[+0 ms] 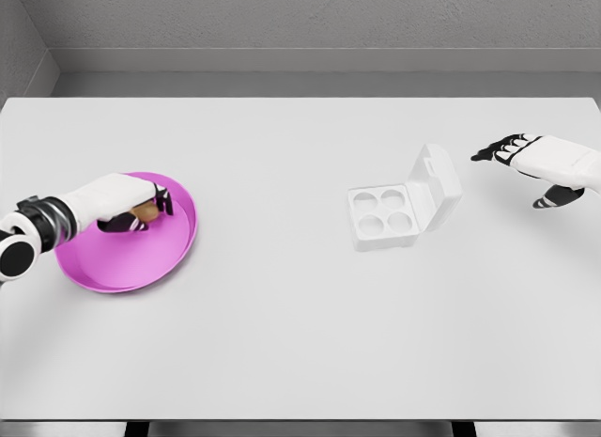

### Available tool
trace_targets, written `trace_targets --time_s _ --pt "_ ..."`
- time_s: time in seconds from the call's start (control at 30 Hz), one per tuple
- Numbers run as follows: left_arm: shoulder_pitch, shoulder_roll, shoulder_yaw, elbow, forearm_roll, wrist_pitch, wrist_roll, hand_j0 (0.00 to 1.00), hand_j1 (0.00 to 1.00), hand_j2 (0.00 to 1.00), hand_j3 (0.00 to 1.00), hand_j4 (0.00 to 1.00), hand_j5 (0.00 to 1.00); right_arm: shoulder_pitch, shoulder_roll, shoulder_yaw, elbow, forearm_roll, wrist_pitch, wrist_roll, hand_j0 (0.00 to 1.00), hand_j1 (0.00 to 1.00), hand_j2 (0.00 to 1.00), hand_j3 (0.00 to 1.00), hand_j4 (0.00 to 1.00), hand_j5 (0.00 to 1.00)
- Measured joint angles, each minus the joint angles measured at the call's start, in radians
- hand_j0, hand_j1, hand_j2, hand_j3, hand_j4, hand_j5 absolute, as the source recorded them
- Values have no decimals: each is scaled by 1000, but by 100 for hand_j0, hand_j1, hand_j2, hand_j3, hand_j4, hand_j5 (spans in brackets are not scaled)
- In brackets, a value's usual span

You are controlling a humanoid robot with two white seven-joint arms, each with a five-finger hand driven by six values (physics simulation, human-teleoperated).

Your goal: Pack egg into the box and close the box lid

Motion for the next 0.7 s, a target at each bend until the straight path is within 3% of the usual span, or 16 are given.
trace_targets --time_s 0.7 --pt "-3 -3 34 -77 1 -1 0 38 38 38 38 38 38 2 -2 0 -1 0 0 0 100 100 100 100 100 100"
